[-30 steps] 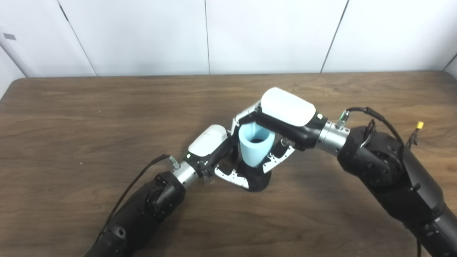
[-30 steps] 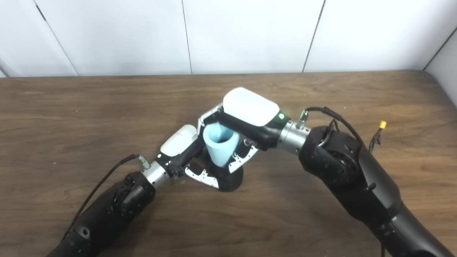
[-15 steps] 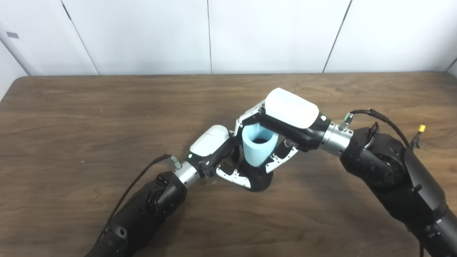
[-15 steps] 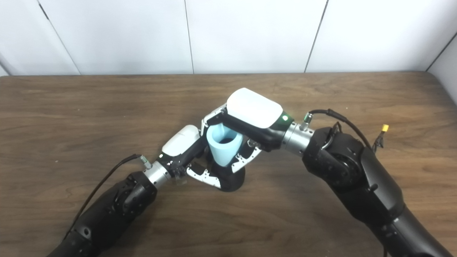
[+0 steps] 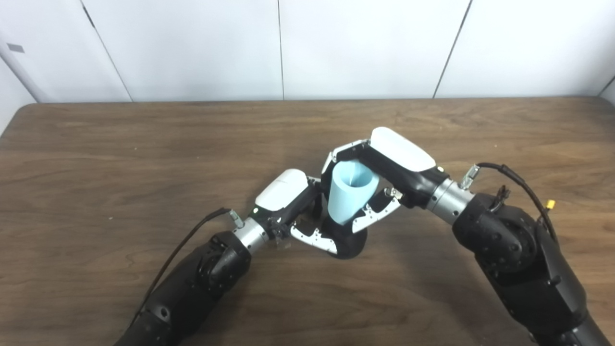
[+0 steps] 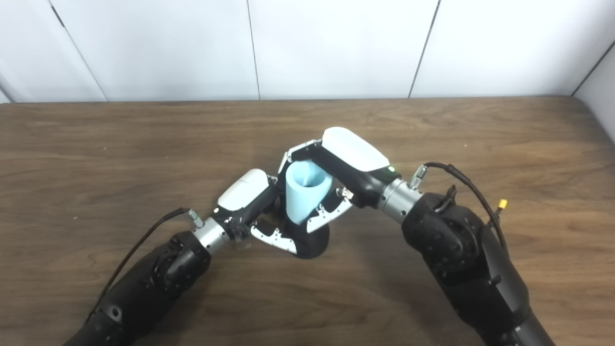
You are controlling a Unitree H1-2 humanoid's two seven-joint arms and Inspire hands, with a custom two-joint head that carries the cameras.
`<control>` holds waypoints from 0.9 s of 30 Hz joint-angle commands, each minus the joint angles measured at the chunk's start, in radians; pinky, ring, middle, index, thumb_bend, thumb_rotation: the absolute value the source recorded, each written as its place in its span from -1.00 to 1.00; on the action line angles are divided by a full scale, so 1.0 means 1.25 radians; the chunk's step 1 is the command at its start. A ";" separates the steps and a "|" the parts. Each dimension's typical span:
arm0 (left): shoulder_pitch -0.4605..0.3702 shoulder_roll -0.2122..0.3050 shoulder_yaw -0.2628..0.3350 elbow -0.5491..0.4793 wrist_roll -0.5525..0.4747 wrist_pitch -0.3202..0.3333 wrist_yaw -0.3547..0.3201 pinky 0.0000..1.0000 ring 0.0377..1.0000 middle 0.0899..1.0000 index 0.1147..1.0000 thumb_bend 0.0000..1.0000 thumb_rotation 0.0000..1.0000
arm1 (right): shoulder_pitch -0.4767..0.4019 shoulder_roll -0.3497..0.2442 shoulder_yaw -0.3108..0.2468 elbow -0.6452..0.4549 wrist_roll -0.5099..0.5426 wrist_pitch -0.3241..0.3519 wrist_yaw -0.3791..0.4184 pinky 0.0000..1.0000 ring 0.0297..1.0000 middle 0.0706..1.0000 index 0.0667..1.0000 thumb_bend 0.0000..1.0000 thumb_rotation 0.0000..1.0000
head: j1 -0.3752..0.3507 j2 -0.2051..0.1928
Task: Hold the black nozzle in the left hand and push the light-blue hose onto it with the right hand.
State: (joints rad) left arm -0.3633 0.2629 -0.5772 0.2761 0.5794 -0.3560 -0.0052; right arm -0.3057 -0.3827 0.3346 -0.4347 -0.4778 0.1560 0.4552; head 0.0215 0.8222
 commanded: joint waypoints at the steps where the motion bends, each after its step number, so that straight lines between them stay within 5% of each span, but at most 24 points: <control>1: 0.073 0.014 -0.041 0.045 0.037 0.049 -0.091 -0.48 -0.32 -0.22 -0.08 0.00 -1.00 | 0.034 -0.003 0.020 0.018 0.014 0.031 0.044 -0.31 -0.23 -0.09 -0.05 0.03 -1.00 | 0.001 0.001; 11: 0.071 0.011 -0.042 0.048 0.041 0.049 -0.087 -0.49 -0.33 -0.22 -0.08 -0.01 -1.00 | 0.038 0.001 0.029 0.023 0.034 0.016 0.034 -0.36 -0.26 -0.10 -0.05 0.03 -1.00 | 0.003 0.002; 17: 0.073 0.009 -0.040 0.051 0.038 0.050 -0.086 -0.48 -0.33 -0.23 -0.08 0.00 -1.00 | 0.018 -0.034 0.049 0.039 0.050 -0.096 0.040 -0.35 -0.25 -0.08 -0.05 0.03 -1.00 | 0.004 0.001; 19: 0.073 0.008 -0.041 0.051 0.038 0.051 -0.087 -0.48 -0.32 -0.23 -0.08 0.00 -1.00 | 0.000 -0.058 0.064 0.019 0.055 -0.092 0.073 -0.32 -0.24 -0.07 -0.01 0.03 -1.00 | 0.004 0.001; 20: 0.073 0.009 -0.041 0.050 0.039 0.053 -0.089 -0.48 -0.32 -0.23 -0.09 0.00 -1.00 | -0.011 -0.072 0.072 0.000 0.051 -0.075 0.094 -0.13 0.08 0.27 0.28 0.49 -0.94 | 0.004 0.001; 22: 0.072 0.009 -0.042 0.051 0.039 0.053 -0.091 -0.47 -0.32 -0.23 -0.08 0.00 -1.00 | -0.028 -0.086 0.080 -0.035 0.026 -0.042 0.111 0.08 0.49 0.74 0.66 0.83 -0.78 | 0.001 -0.001; 24: 0.071 0.009 -0.043 0.055 0.043 0.047 -0.085 -0.48 -0.33 -0.24 -0.09 0.00 -1.00 | -0.037 -0.080 0.070 -0.053 0.012 -0.027 0.100 0.27 0.71 0.95 0.88 0.95 -0.74 | 0.001 -0.003; 27: 0.068 0.009 -0.044 0.062 0.048 0.037 -0.075 -0.48 -0.32 -0.24 -0.09 0.00 -1.00 | -0.045 -0.066 0.049 -0.068 -0.002 -0.016 0.077 0.34 0.80 1.00 0.98 0.91 -0.72 | 0.001 -0.003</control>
State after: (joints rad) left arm -0.3621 0.2606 -0.5814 0.2717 0.5793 -0.3562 -0.0132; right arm -0.3609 -0.4680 0.3898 -0.4970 -0.4766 0.1386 0.5329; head 0.0230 0.8176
